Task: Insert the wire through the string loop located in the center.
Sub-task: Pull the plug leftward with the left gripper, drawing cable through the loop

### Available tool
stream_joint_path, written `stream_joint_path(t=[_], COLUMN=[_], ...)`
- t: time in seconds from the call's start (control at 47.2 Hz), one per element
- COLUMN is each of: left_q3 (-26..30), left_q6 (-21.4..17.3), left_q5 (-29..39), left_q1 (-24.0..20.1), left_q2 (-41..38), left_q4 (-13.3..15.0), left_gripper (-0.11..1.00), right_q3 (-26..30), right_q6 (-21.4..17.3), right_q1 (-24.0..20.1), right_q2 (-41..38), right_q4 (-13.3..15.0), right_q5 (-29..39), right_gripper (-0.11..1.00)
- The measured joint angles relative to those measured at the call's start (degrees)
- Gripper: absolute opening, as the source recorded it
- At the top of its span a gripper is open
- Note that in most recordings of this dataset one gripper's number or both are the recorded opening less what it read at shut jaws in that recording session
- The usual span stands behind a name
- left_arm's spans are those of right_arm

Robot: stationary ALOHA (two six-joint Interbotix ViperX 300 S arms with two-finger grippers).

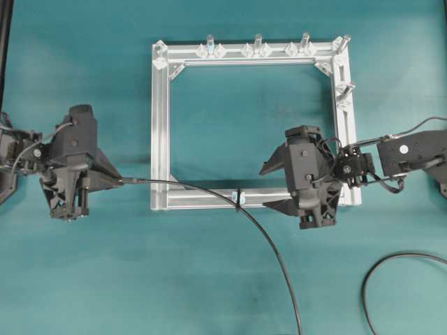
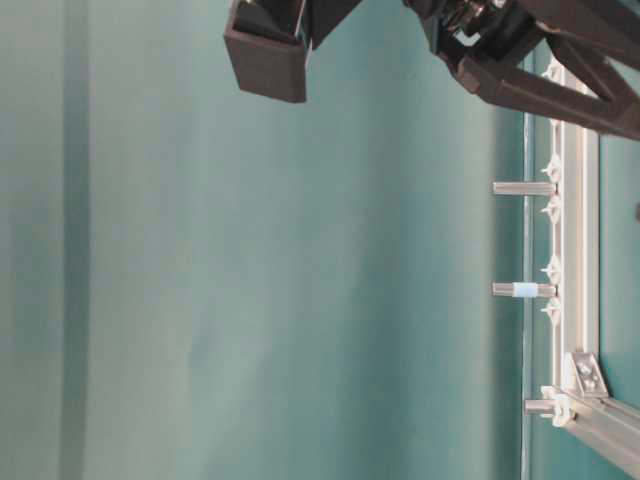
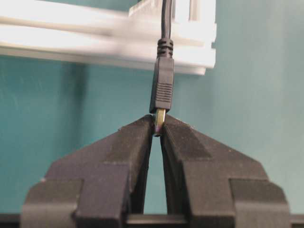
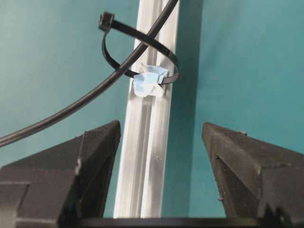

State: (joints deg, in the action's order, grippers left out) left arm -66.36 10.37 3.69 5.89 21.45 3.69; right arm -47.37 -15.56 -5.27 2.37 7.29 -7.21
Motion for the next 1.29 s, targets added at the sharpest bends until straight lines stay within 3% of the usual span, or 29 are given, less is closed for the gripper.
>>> stream_joint_path(t=[0.508,0.847,0.91,1.016,1.058,1.143,1.291], left_q3=[-0.53,-0.18,0.09,0.79,0.97,1.14,1.23], left_q6=[0.18,0.09,0.09,0.09,0.09,0.09,0.00], left_q5=[-4.48,-2.64,-2.02,-1.41,-1.32,-1.32,-1.32], left_q1=[1.49,1.67,1.67,1.67,1.76,1.76,1.76], left_q2=[-4.92,-5.01,-4.92,-5.01,-4.92,-4.92,-4.92], left_q4=[0.00,0.00,-0.09,0.00,0.00,0.00,-0.09], left_gripper=[0.07,0.08,0.16,0.48,0.56,0.48,0.48], right_q3=[0.00,0.00,0.00,0.00,0.00,0.00,-0.18], right_q6=[0.00,0.00,0.00,0.00,0.00,0.00,0.00], right_q1=[0.00,0.00,-0.09,-0.09,-0.09,-0.09,-0.09], right_q2=[0.00,0.00,0.00,0.00,0.00,0.00,0.00], right_q4=[0.09,0.00,0.09,0.00,0.09,0.00,0.09], right_q5=[0.09,0.00,0.00,0.09,0.00,0.09,0.00], right_gripper=[0.71,0.71,0.71,0.71,0.71,0.71,0.71])
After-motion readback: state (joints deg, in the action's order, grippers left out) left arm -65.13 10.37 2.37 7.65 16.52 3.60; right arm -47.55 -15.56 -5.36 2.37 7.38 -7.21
